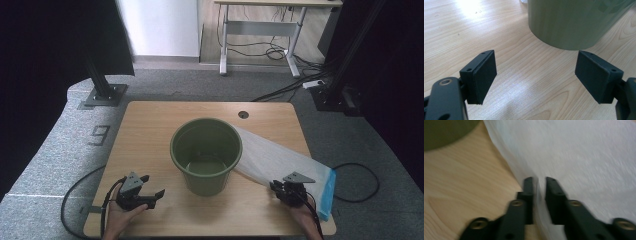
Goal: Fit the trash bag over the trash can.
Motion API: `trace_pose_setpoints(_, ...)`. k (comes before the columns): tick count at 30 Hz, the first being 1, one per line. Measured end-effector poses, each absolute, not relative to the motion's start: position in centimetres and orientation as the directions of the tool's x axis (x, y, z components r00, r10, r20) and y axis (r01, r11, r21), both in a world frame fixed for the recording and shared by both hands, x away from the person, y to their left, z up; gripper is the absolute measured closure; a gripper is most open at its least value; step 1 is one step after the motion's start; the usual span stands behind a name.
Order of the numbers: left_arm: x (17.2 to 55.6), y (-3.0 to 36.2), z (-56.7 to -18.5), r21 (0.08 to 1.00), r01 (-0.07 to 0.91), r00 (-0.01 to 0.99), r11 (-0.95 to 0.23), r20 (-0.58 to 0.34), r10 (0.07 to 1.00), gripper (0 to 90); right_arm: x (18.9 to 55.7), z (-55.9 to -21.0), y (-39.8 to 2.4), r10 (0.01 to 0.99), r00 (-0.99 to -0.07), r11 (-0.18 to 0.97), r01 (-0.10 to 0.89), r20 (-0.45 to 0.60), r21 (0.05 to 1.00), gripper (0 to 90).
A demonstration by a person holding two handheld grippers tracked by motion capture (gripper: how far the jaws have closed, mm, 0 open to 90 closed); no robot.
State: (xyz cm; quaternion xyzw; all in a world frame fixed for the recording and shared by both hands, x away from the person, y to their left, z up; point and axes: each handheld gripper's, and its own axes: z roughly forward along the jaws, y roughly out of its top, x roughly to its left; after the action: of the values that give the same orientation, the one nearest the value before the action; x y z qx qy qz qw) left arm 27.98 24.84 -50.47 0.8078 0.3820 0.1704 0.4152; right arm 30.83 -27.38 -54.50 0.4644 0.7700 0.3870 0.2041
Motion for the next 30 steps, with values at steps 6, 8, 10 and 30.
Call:
trace_pose_setpoints(6, 28.0, 24.8, -50.5, 0.797, 0.479, 0.649, -0.368, -0.039, 0.76, 17.5, 33.8, -53.3, -23.8, 0.833, -0.549, 0.272, 0.512, 0.067, 0.815, 48.3)
trace_pose_setpoints(8, 28.0, 24.9, -50.5, 0.797, 0.479, 0.649, -0.368, -0.039, 0.76, 17.5, 35.2, -53.1, -22.3, 0.824, -0.563, 0.274, 0.501, 0.068, 0.821, 45.9)
trace_pose_setpoints(10, 28.0, 25.0, -50.5, 0.798, 0.478, 0.647, -0.367, -0.037, 0.762, 17.6, 36.2, -53.1, -21.2, 0.81, -0.582, 0.282, 0.495, 0.073, 0.822, 44.1)
trace_pose_setpoints(30, 28.1, 25.0, -50.9, 0.792, 0.487, 0.645, -0.367, -0.043, 0.763, 17.9, 38.8, -55.2, -17.8, 0.796, -0.602, 0.332, 0.517, 0.059, 0.789, 58.6)
